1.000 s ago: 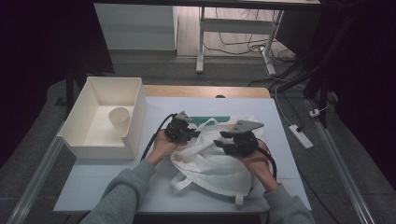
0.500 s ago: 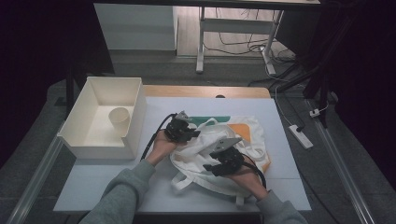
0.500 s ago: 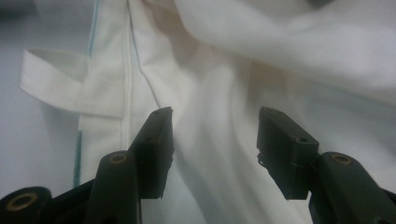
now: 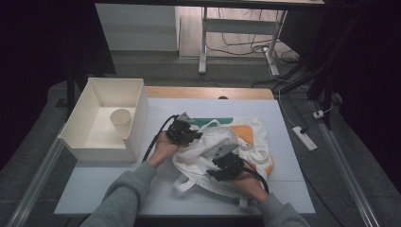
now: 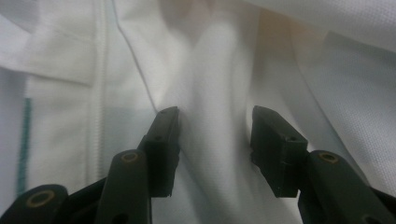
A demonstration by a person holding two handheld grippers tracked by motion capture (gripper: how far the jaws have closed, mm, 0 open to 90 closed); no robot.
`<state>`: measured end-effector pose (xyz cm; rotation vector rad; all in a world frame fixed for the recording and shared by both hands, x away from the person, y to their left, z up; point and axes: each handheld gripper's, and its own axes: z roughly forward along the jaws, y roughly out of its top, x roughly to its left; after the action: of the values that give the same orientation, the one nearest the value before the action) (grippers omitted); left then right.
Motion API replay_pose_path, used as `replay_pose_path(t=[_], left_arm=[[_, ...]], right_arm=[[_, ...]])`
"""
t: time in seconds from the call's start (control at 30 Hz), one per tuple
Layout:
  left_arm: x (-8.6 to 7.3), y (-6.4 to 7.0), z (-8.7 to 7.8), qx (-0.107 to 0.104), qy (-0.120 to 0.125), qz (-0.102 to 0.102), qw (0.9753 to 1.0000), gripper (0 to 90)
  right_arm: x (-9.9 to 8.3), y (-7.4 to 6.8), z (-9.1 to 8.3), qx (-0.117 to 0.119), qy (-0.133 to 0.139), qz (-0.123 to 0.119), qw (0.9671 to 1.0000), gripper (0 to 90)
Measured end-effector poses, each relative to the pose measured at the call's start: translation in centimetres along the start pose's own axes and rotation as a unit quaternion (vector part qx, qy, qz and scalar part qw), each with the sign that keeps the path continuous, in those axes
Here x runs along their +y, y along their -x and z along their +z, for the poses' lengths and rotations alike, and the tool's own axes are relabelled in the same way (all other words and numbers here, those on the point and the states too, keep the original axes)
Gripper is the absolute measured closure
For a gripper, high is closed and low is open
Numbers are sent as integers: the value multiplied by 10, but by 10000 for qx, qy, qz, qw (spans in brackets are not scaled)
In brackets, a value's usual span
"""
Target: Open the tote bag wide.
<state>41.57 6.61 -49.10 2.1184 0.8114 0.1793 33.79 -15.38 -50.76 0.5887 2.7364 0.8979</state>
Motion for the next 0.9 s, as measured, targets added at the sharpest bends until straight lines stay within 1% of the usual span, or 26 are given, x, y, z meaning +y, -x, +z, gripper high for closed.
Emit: replay_pose_path(t=[0.03,0.1,0.2,0.27,0.3,0.37,0.5,0.57,0.63,0.8,0.9], left_arm=[[0,0,0,0,4,-11,10000,826],[0,1,0,9,-8,1,10000,826],[0,1,0,25,6,5,10000,826],[0,1,0,29,13,13,10000,826],[0,1,0,31,17,20,10000,826],[0,1,-1,43,50,27,10000,827],[1,3,-5,88,130,96,9998,828],[2,3,-7,122,181,131,9997,828],[3,3,-10,173,264,127,9994,828],[4,1,-21,243,417,94,9988,829],[6,0,-29,309,526,73,9981,829]], right_arm=[[-1,0,1,-50,-16,-25,10000,530],[-2,0,4,-118,3,-38,9999,578],[-3,0,5,-231,81,-74,9997,706],[-3,-1,4,-310,156,-156,9993,791],[-2,-1,3,-334,175,-200,9991,821],[-2,-1,1,-347,217,-269,9988,852],[0,2,-8,-169,367,-111,9991,864],[3,2,-15,-109,407,-191,9989,865],[7,2,-24,31,525,-161,9985,867],[13,-5,-34,236,692,-162,9972,868],[18,-13,-37,406,788,-229,9958,868]])
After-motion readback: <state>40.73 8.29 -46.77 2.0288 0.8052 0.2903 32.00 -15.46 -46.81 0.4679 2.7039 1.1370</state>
